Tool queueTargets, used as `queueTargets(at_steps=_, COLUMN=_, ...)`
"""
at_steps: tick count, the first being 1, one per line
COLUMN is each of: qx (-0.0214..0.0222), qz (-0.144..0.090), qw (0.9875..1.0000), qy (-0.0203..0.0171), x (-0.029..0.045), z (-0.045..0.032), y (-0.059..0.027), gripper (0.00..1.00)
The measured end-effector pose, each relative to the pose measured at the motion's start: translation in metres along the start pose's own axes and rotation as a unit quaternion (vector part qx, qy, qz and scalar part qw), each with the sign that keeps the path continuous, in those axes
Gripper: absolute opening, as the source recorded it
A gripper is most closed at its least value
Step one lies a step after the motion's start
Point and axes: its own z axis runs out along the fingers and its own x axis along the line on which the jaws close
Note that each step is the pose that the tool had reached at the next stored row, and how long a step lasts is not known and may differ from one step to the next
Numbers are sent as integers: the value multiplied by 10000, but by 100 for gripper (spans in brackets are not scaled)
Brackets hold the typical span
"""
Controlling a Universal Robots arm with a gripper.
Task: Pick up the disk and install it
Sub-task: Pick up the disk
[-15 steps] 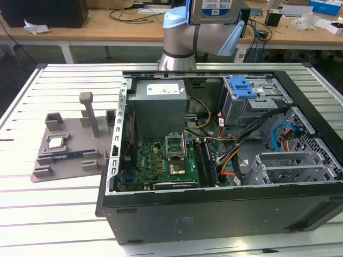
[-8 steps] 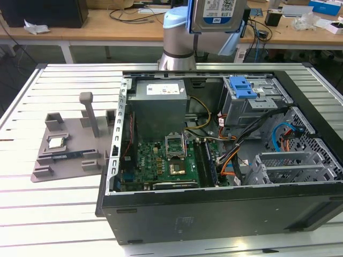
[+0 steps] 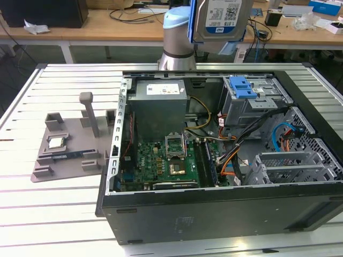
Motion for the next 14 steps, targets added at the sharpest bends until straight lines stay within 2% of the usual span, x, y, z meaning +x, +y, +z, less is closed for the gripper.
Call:
queueTargets(at_steps=3, qx=0, qz=1, qw=10000, qy=0, x=103, z=17, y=10, gripper=37)
queueTargets(at_steps=14, qx=0, qz=4, qw=10000, qy=-1, x=407, z=81, y=39, gripper=37)
